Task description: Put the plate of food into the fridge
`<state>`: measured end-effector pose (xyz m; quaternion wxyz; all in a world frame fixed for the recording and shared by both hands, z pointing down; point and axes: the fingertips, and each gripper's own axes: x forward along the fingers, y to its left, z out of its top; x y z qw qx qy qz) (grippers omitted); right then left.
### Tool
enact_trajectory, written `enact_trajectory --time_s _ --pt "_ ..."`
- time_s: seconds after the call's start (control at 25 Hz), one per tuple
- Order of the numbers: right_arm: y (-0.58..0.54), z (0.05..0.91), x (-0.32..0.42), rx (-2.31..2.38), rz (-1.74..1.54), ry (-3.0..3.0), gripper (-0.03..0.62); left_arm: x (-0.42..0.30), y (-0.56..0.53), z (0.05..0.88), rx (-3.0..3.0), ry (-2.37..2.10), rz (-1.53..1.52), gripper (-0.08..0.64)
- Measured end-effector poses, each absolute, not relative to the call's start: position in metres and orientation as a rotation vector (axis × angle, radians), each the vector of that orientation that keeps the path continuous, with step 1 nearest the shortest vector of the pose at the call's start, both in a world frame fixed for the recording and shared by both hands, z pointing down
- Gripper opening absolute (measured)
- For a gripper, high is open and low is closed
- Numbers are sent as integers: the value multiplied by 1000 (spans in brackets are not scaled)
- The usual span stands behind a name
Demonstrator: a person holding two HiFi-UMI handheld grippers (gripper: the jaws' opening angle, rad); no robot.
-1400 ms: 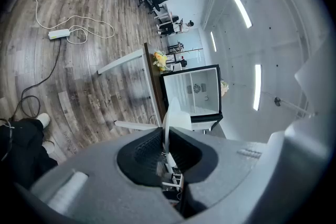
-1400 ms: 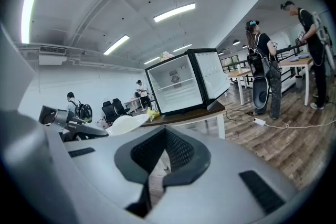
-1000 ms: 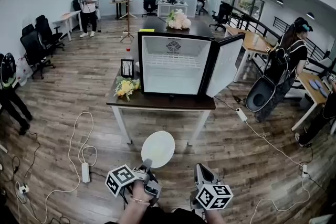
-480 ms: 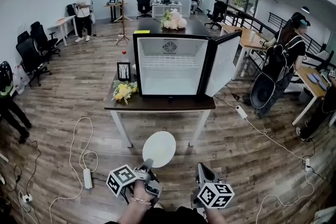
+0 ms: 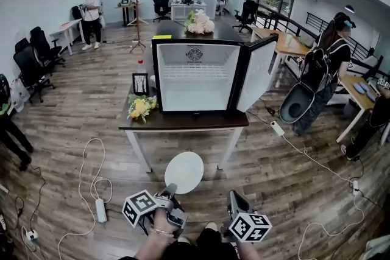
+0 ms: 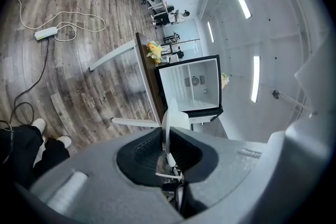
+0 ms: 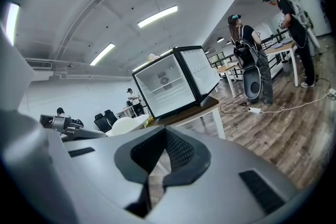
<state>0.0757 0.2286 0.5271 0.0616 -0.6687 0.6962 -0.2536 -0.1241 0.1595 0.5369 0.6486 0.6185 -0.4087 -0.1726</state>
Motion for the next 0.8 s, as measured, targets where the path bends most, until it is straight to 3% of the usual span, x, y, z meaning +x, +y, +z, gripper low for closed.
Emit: enact_trajectory --time_s 0.8 --pt "138 539 110 -2012 -819 2175 8 -98 85 538 1371 -972 -419 41"
